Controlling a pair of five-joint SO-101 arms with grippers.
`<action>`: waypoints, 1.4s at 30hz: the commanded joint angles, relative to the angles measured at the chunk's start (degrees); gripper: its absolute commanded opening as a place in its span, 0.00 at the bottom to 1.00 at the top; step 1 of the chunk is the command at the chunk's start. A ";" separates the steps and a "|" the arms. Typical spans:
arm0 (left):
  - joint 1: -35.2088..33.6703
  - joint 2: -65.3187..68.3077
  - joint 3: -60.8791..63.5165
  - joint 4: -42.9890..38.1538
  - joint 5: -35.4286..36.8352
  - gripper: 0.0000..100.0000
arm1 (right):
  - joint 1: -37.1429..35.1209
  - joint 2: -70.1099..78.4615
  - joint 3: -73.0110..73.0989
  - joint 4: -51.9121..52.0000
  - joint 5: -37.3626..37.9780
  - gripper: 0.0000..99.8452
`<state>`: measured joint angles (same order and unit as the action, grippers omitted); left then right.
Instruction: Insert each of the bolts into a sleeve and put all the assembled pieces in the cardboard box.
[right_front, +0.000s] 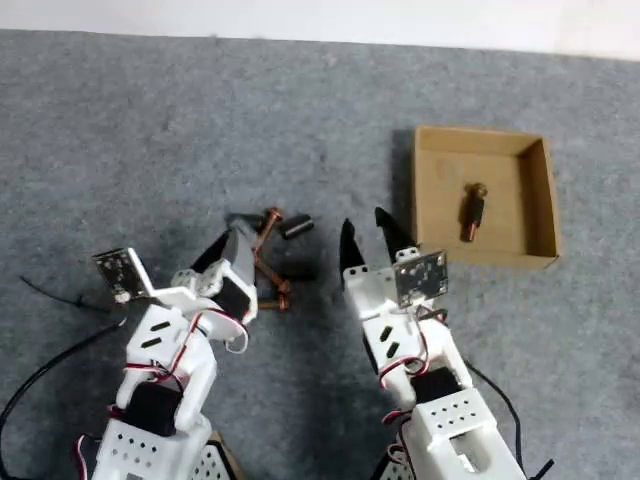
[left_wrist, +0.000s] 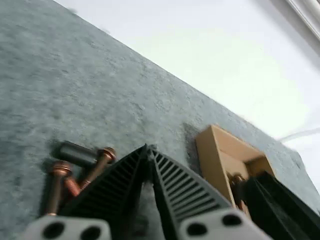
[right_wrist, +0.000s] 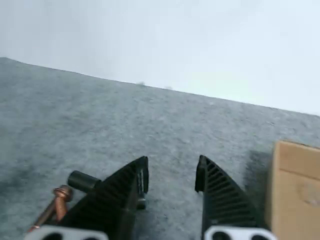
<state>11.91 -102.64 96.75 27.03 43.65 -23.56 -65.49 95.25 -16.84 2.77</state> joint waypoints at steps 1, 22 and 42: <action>2.33 -0.04 0.48 -0.97 -0.53 0.00 | -1.27 -1.89 3.56 -0.22 0.53 0.14; -20.18 -0.57 -10.42 21.98 -32.26 0.20 | -1.01 -3.03 3.65 -0.22 0.53 0.14; -25.01 -0.57 -2.42 5.27 -41.49 0.05 | -5.49 -2.59 -10.77 24.75 0.53 0.14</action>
<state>-11.38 -102.73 94.37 33.54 3.47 -26.99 -67.60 92.09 1.71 2.77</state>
